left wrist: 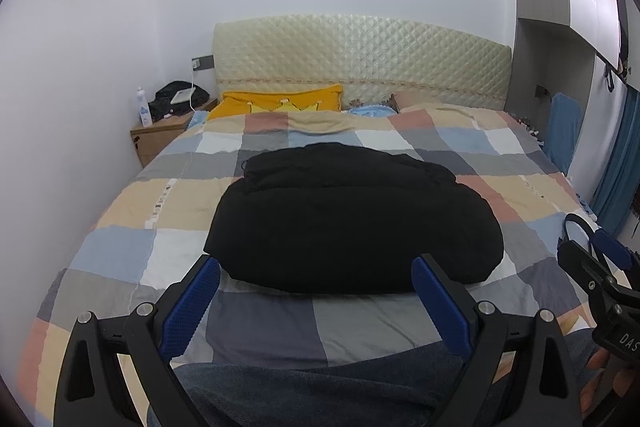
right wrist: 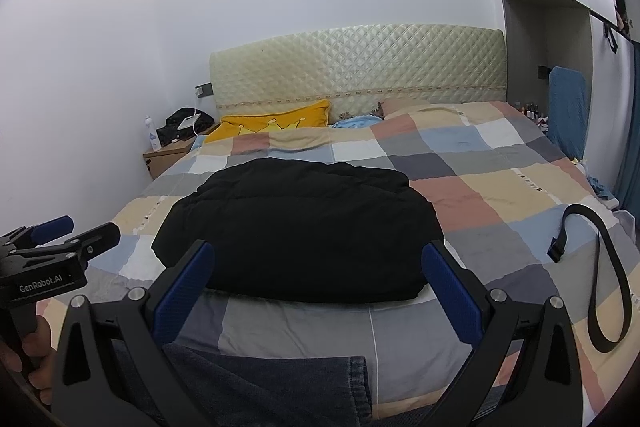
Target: Fold large clothes
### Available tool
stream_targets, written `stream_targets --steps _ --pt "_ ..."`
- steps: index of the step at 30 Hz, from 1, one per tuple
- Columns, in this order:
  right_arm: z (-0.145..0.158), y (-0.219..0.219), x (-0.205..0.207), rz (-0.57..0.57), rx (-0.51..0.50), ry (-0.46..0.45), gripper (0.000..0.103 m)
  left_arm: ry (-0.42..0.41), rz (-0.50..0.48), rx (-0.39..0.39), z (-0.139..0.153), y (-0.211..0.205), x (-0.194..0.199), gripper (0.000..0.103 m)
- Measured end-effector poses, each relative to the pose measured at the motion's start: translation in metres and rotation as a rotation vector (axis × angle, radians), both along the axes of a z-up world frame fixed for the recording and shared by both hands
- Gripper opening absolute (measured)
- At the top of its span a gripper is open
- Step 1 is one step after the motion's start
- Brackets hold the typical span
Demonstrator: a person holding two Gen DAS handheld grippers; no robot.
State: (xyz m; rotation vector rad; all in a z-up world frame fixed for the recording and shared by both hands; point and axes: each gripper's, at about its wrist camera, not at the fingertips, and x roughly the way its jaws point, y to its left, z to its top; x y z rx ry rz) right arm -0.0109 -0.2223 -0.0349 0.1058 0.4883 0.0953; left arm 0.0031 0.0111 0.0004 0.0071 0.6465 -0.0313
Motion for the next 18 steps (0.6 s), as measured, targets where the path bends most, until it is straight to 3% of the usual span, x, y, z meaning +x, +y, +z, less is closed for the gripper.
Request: stream_targets --steps 3,8,15,18 --pt "-0.001 0.002 0.004 0.0 -0.012 0.02 0.103 0.066 0.005 0.001 -0.007 0.0 0.009 0.097" --pt "-0.008 0.006 0.013 0.012 -0.031 0.071 0.103 0.099 0.017 0.007 -0.014 0.002 0.013 0.097" --pt "-0.012 0.005 0.014 0.008 -0.024 0.085 0.103 0.086 0.003 0.015 -0.015 -0.001 0.011 0.097" --pt "-0.009 0.003 0.01 -0.003 -0.01 0.054 0.103 0.019 0.005 -0.003 -0.008 -0.001 0.003 0.097"
